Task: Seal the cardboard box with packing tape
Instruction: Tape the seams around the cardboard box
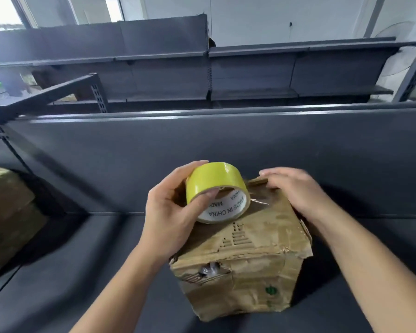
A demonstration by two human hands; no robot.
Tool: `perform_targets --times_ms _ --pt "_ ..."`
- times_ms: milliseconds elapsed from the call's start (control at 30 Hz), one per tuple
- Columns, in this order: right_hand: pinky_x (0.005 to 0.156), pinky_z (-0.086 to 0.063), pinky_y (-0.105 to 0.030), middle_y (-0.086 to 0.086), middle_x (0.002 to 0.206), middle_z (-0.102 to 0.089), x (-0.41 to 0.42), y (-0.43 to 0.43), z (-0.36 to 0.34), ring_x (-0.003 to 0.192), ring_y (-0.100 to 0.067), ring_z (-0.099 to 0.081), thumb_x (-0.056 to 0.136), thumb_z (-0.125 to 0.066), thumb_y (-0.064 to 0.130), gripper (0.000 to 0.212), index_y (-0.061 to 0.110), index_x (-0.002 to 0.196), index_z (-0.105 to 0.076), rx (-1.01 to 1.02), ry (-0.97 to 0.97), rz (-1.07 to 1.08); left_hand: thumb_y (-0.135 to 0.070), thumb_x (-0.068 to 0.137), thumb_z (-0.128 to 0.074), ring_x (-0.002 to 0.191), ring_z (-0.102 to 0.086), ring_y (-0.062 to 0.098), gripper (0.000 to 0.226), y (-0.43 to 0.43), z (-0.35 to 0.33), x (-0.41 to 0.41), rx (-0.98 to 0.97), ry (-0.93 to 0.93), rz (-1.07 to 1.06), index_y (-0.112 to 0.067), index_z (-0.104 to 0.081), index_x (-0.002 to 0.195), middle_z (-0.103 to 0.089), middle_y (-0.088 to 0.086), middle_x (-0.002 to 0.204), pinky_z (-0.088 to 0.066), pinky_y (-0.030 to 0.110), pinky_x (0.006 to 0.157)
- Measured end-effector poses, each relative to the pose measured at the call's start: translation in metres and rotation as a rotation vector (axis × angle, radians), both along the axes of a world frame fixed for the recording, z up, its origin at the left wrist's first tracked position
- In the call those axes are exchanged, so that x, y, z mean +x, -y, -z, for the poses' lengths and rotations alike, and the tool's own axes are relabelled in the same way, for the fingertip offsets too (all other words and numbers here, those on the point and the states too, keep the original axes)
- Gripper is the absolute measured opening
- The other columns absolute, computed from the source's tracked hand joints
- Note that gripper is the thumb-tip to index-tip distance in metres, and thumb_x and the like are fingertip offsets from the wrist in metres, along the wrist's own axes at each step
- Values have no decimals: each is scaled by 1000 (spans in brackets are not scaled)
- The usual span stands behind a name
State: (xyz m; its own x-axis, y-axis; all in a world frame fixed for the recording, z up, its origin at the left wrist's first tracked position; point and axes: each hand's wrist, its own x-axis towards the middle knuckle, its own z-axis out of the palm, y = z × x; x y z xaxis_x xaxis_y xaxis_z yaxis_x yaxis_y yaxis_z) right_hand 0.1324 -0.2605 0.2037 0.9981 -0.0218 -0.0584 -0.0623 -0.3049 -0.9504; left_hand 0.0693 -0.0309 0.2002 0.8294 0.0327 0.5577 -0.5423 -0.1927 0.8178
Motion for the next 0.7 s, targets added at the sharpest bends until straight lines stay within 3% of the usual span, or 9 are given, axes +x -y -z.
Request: perform_targets --times_ms 100,200,300,433,500,567,700 --pt "86 -50 -29 12 110 -70 -3 3 -21 104 -11 -64 89 -63 26 23 26 110 -73 -255 117 51 -36 85 -73 106 -69 8 39 12 -2 2 63 22 53 -31 -65 123 -72 -15 117 -52 17 89" --pt "81 -56 -38 0 102 -69 -12 -16 -24 95 -22 -65 96 -54 29 20 17 102 -69 -636 243 -89 -36 89 -69 110 -67 9 39 18 -3 5 108 31 90 -32 -62 127 -70 -17 120 -51 16 89" --pt "85 -54 -42 -4 104 -61 -18 -22 -20 103 -28 -60 95 -47 24 20 16 104 -63 -865 227 -159 -35 93 -66 117 -65 11 42 18 -2 9 163 22 123 -29 -59 133 -67 -17 126 -51 17 92" --pt "80 -41 -38 -2 98 -58 -21 -23 -22 104 -28 -54 103 -34 36 31 16 95 -57 -937 212 -160 -19 92 -66 113 -67 13 40 14 -8 16 212 98 119 -25 -62 132 -70 -13 122 -51 21 93" --pt "79 -36 -35 -3 95 -57 -18 -22 -19 100 -27 -54 106 -27 43 41 16 94 -56 -969 232 -162 -7 84 -67 102 -70 8 43 7 -17 20 239 130 105 -25 -66 123 -73 -15 112 -51 20 86" --pt "78 -42 -35 -7 94 -63 -16 -18 -16 95 -28 -61 107 -24 46 51 12 100 -61 -952 245 -144 1 74 -67 83 -67 2 50 -6 -28 21 283 104 109 -25 -69 116 -72 -19 96 -49 14 75" --pt "81 -48 -38 -8 97 -67 -16 -18 -16 90 -26 -63 107 -24 46 53 12 103 -64 -952 253 -153 1 74 -69 86 -70 7 42 -28 -49 21 524 19 171 -23 -77 108 -75 -14 97 -47 12 74"
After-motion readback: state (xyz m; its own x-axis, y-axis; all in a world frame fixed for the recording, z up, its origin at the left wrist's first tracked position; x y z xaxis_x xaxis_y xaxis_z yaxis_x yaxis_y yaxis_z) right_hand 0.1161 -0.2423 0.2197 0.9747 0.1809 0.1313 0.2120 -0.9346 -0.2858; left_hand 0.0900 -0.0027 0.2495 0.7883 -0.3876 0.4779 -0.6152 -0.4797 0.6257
